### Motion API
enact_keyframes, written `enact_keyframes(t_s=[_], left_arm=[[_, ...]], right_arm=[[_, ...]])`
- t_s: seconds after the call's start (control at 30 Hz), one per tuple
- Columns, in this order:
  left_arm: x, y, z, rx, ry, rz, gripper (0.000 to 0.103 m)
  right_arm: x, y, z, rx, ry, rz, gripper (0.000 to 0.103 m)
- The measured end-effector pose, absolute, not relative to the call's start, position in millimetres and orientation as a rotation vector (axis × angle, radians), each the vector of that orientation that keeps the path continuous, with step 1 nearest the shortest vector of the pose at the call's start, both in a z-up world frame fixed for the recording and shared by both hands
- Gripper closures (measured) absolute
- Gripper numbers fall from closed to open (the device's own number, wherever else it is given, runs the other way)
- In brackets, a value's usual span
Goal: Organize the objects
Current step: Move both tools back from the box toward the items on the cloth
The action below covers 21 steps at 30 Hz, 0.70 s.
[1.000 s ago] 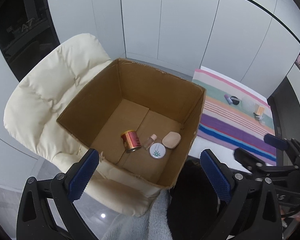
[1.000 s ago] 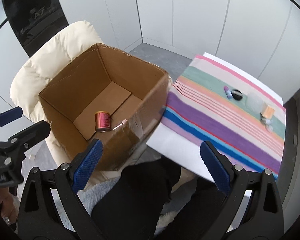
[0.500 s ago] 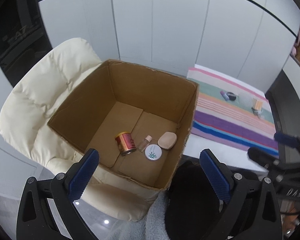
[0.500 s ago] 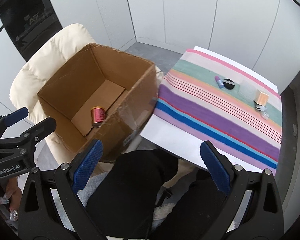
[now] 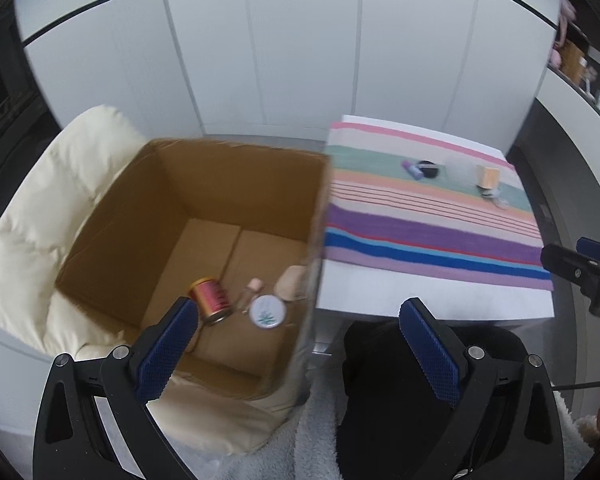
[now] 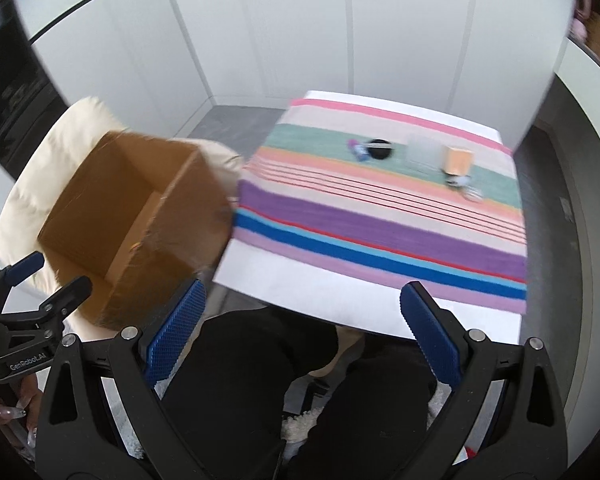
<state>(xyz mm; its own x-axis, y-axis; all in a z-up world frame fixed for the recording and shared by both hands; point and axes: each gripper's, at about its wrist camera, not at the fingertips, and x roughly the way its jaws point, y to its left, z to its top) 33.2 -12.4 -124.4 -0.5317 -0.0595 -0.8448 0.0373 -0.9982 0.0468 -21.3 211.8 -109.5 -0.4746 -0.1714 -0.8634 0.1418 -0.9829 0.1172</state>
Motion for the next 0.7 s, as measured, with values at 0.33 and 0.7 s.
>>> enact_keyframes(t_s=[0.33, 0.7], left_arm=[[9.4, 73.7, -122.0, 1.558, -0.177, -2.841, 0.002], [-27.8, 126.2, -107.8, 1.478, -0.234, -2.926, 0.001]], right_arm=[[-4.4, 312.7, -111.6, 1.571, -0.186, -2.711, 0.004], [1.4, 380.5, -123.9, 1.617, -0.281, -2.807, 0.004]])
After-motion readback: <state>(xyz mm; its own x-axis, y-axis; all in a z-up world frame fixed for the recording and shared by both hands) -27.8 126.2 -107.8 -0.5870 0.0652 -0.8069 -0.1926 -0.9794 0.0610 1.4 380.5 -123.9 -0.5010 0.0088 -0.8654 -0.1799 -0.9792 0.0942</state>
